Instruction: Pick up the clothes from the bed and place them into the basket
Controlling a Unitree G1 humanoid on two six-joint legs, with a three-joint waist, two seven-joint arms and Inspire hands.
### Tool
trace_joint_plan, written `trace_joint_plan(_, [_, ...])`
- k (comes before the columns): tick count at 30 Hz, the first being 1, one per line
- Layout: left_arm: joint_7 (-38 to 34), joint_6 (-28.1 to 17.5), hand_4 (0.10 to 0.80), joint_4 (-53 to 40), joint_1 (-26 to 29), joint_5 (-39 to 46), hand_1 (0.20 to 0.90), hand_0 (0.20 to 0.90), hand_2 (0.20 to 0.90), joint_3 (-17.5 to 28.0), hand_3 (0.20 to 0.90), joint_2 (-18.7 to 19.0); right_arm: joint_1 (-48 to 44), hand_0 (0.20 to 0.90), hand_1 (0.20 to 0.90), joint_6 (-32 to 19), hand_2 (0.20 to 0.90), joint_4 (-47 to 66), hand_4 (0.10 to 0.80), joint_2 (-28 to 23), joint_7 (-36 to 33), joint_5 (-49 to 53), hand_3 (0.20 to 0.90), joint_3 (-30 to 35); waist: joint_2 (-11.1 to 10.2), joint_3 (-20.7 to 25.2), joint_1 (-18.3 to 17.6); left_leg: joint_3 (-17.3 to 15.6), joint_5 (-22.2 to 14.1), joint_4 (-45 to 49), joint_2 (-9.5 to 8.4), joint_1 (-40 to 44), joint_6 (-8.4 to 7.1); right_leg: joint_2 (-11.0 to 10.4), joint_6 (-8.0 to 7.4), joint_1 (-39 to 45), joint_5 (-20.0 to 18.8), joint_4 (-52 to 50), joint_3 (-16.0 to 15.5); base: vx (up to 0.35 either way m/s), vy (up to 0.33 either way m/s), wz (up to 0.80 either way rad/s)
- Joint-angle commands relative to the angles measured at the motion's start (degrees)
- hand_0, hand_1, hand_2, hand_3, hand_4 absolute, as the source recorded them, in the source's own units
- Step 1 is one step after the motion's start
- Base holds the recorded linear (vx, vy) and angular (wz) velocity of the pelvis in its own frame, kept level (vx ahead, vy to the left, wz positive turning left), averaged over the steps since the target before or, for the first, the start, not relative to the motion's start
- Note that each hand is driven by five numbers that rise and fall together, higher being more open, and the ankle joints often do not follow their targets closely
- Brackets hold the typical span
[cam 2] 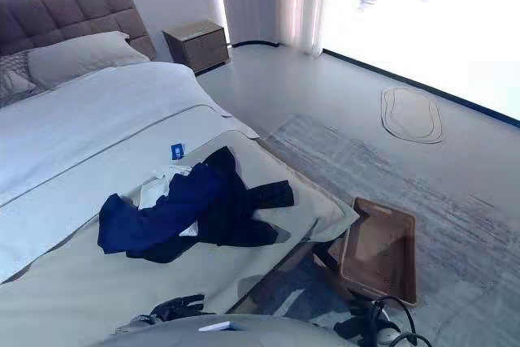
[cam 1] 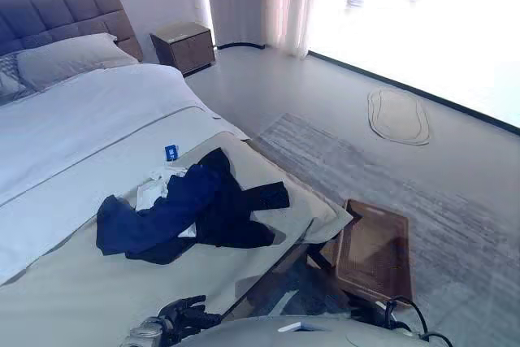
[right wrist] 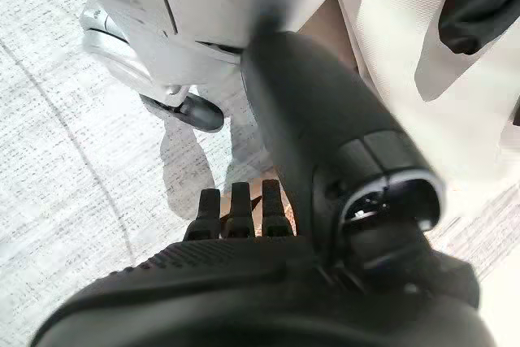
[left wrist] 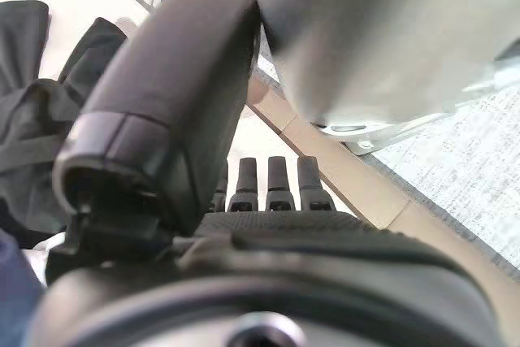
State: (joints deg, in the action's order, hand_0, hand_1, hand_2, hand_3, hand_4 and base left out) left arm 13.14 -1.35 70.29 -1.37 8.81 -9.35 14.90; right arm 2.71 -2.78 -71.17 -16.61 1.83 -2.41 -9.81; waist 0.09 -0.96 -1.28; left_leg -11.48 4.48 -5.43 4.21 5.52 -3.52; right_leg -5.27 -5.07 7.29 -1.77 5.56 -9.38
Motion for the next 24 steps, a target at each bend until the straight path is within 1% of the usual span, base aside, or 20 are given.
trace_joint_plan(1, [0.25, -1.72, 0.8, 1.34, 3.77, -2.15, 0.9, 0.9, 0.9, -1.58, 0.9, 0.67, -3.76, 0.9, 0.9, -0.86, 0.9, -1.97, 0.8, 1.07, 0.66, -1.34, 0.9, -0.8, 0.44, -3.48, 0.82, 1.82, -8.69, 0.43, -4.8, 3.51, 4.81, 2.06, 1.4, -0.16, 5.38, -5.18, -3.85, 0.0, 0.0, 0.0])
trace_joint_plan(13, [0.25, -1.12, 0.8, 1.69, 3.84, -2.21, 0.9, 0.9, 0.9, -1.28, 0.9, 0.71, -3.76, 0.9, 0.9, -0.8, 0.9, -2.13, 0.8, 1.17, 0.78, -1.39, 0.9, -0.81, 0.28, -3.39, 0.83, 1.92, -8.81, 0.43, -4.81, 3.6, 4.9, 2.12, 1.45, -0.03, 5.51, -5.2, -3.77, 0.0, 0.0, 0.0])
trace_joint_plan(17, [0.23, -0.86, 0.8, 1.68, 3.85, -2.25, 0.9, 0.9, 0.9, -1.24, 0.9, 0.72, -3.86, 0.9, 0.9, -0.33, 0.9, -2.37, 0.8, 1.2, 1.37, 1.54, 0.9, -0.4, 0.28, -3.37, 0.93, 2.02, -8.78, 0.43, -4.82, 3.64, 4.9, 2.16, 1.49, -0.02, 5.56, -5.34, -3.83, 0.0, 0.0, 0.0])
trace_joint_plan(19, [0.34, -0.42, 0.8, 1.41, 3.8, -2.21, 0.9, 0.9, 0.9, -1.3, 0.9, 0.84, -3.78, 0.9, 0.9, 1.34, 0.9, -2.8, 0.8, 1.46, 3.33, 13.02, 0.9, 1.52, 0.34, -3.29, 1.05, 2.21, -8.74, 0.43, -4.87, 3.69, 4.9, 2.19, 1.59, 0.09, 5.59, -5.4, -3.91, 0.017, 0.005, 0.01])
trace_joint_plan(20, [0.42, -0.37, 0.8, 1.42, 3.68, -2.04, 0.9, 0.9, 0.9, -1.28, 0.9, 0.91, -3.78, 0.9, 0.9, 2.1, 0.9, -2.81, 0.8, 1.65, 3.34, 20.79, 0.9, 3.32, 0.4, -3.26, 1.07, 2.32, -8.73, 0.43, -4.91, 3.81, 4.9, 2.2, 1.61, 0.18, 5.63, -5.48, -3.9, 0.051, 0.018, 0.04])
trace_joint_plan(22, [0.54, -0.69, 0.8, 1.8, 3.2, -1.86, 0.9, 0.9, 0.9, -0.66, 0.9, 0.76, -3.69, 0.9, 0.9, 2.09, 0.9, -2.35, 0.8, 2.04, 3.4, 30.05, 0.9, 8.7, 0.66, -3.18, 0.86, 2.22, -8.87, 0.43, -4.86, 4.26, 4.94, 2.23, 1.54, 0.34, 5.89, -5.96, -3.7, 0.071, 0.028, 0.04])
trace_joint_plan(24, [0.61, -0.94, 0.8, 1.93, 2.76, -1.51, 0.9, 0.9, 0.9, -0.16, 0.9, 0.74, -3.61, 0.9, 0.9, 1.93, 0.9, -1.62, 0.8, 2.04, 4.73, 38.2, 0.9, 11.98, 0.81, -3.15, 0.71, 2.13, -8.89, 0.43, -4.84, 4.51, 4.97, 2.25, 1.51, 0.36, 6.08, -6.32, -3.39, 0.058, 0.026, 0.0])
